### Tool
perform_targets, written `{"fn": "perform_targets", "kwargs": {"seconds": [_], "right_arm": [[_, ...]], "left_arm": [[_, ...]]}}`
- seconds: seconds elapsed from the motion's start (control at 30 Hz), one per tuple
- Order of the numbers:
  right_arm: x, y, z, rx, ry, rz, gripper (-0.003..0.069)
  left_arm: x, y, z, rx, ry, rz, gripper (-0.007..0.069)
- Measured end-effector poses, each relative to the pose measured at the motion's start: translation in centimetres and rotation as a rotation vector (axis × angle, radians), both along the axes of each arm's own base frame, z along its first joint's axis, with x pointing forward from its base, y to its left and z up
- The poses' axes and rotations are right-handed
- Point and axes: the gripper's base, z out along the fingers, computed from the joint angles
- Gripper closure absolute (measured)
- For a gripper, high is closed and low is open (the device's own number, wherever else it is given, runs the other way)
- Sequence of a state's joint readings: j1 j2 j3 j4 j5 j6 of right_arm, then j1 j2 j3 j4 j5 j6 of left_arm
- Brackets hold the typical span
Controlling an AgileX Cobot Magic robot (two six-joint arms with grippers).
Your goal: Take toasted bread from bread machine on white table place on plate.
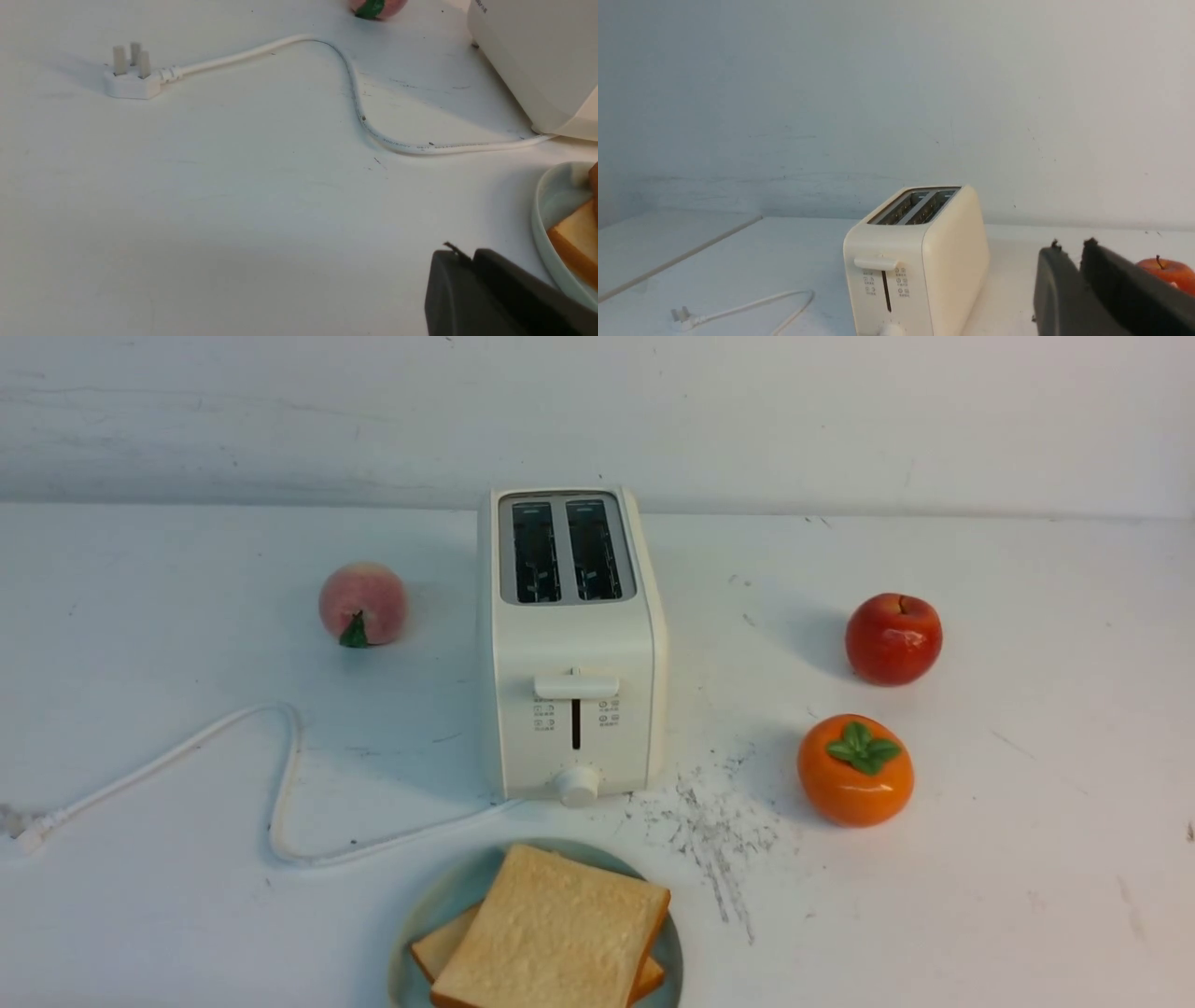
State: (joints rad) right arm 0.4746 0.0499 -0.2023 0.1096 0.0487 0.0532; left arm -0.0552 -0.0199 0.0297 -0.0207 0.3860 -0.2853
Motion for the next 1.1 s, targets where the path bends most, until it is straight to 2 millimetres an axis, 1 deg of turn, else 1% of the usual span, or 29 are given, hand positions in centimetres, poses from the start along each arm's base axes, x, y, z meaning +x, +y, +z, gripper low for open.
{"fn": "perform_targets", "kwargs": {"seconds": [0.1,0.2,0.27,0.37,0.4,0.5,0.6,1.1], "right_arm": [[0.1,0.1,-0.7,-0.017,0.022,0.000,0.0579],[0.4,-0.1,-2.6,-0.075,0.051,-0.057,0.0575],[0.7,-0.4,-4.4,-0.118,0.099,-0.142,0.0573],[1.2,-1.0,-7.1,-0.149,0.190,-0.267,0.0570],[1.3,-1.3,-8.3,-0.167,0.264,-0.313,0.0569],[1.1,-1.9,-9.9,-0.202,0.429,-0.411,0.0564],[1.1,-2.1,-9.9,-0.208,0.448,-0.455,0.0559],[1.0,-2.1,-10.0,-0.212,0.449,-0.456,0.0545]], "left_arm": [[0.0,0.0,0.0,0.001,0.000,0.000,0.0582],[0.0,0.0,0.0,0.002,0.000,-0.001,0.0573],[0.0,0.0,0.0,0.002,0.000,-0.001,0.0571],[0.0,0.0,0.0,0.002,0.000,-0.001,0.0568],[0.0,0.0,0.0,0.002,0.000,-0.001,0.0567],[0.0,0.0,0.0,0.002,0.001,-0.001,0.0559],[0.0,0.0,0.0,0.002,0.001,-0.001,0.0554],[0.0,0.0,0.0,0.003,0.001,-0.001,0.0542]]}}
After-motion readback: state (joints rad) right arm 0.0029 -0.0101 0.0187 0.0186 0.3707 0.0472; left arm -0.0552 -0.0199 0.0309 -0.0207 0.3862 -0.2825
